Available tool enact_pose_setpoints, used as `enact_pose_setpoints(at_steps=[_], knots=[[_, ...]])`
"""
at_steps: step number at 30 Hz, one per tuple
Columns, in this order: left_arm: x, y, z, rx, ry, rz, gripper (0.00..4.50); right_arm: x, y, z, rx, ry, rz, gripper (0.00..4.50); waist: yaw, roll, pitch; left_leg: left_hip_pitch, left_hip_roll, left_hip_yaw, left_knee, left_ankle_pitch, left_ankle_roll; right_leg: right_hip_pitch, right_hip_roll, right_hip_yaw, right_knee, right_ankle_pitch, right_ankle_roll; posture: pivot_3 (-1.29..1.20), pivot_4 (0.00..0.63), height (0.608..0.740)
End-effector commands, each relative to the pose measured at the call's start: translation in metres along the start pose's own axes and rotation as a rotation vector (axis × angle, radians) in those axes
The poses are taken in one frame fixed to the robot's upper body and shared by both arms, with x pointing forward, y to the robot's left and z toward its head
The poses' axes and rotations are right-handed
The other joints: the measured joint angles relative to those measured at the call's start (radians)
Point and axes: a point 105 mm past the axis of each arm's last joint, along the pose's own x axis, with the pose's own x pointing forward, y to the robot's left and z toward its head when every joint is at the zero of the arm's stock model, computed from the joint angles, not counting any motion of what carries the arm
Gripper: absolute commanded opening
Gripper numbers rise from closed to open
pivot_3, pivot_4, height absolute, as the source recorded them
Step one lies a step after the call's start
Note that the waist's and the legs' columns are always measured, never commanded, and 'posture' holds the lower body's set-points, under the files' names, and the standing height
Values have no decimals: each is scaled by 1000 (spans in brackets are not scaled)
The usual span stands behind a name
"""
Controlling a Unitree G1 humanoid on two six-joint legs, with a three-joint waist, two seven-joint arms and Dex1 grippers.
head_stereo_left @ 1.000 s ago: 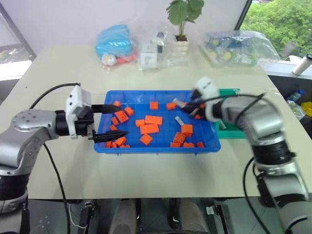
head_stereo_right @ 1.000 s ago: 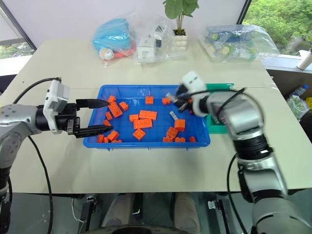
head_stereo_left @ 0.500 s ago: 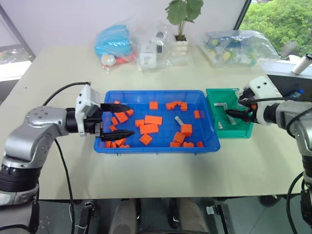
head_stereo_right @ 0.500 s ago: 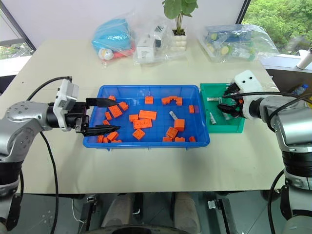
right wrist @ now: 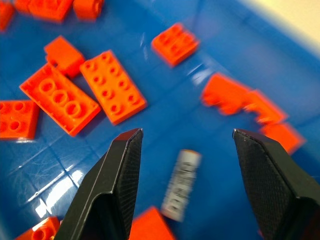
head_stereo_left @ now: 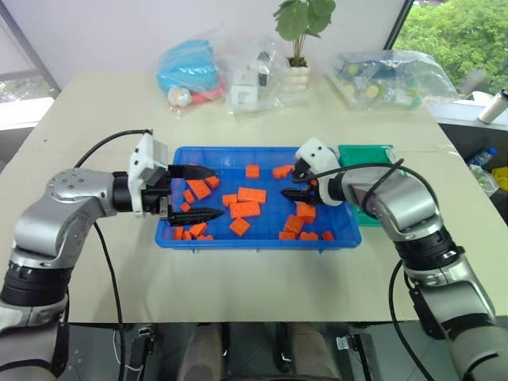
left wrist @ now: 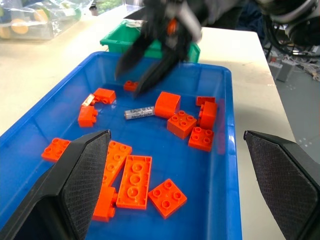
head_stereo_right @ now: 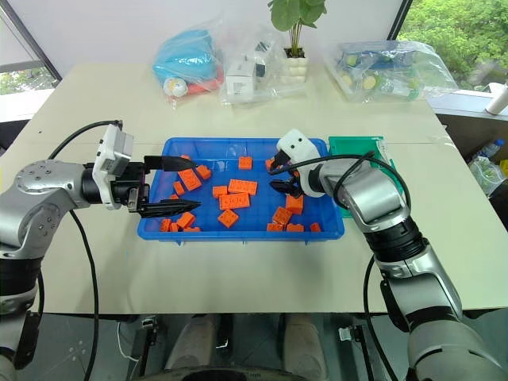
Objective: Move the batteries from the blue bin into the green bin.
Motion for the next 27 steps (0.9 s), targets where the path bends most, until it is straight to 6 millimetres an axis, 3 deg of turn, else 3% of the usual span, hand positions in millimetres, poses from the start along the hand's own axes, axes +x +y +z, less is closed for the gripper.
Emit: enact_pose_setpoints(at_steps=[1,7,10,14,17,22,24,27], knots=[[-4,0,12,46,-19,29,4500,8,-2,3,-33,6,-22,2919,-3,0,0,0,0,0,0,0,0,0,0,0,0,0,0,0,150,736],[-6,-2,13,44,-22,50,4500,20,0,-7,-30,40,-5,2919,-8,0,0,1,1,0,-1,0,0,0,1,0,1,0,0,0,150,736],[-8,-1,14,44,-23,58,4500,23,5,-9,-34,42,19,2114,-8,0,0,1,1,0,-2,0,0,0,1,0,1,0,0,0,150,736],[-8,0,15,44,-22,59,4500,25,8,-8,-31,32,27,204,-7,0,0,1,1,0,-1,0,0,0,1,0,1,0,1,0,150,736],[-6,-1,15,45,-23,49,4500,19,5,3,2,-17,21,76,-5,0,0,1,1,0,-1,0,0,0,1,0,1,0,0,0,150,736],[-1,0,13,38,-28,29,4500,-35,-39,43,97,-216,-110,76,-3,0,0,1,1,0,-1,0,0,0,1,0,1,0,1,0,150,736],[0,1,12,34,-29,22,4500,-63,-59,46,151,-251,-176,76,1,0,0,1,0,0,-1,0,0,0,1,0,1,0,1,0,150,736],[1,2,9,27,-29,14,4500,-99,-88,32,187,-233,-311,76,6,0,0,1,0,0,-1,0,0,0,1,0,0,0,0,0,150,736]])
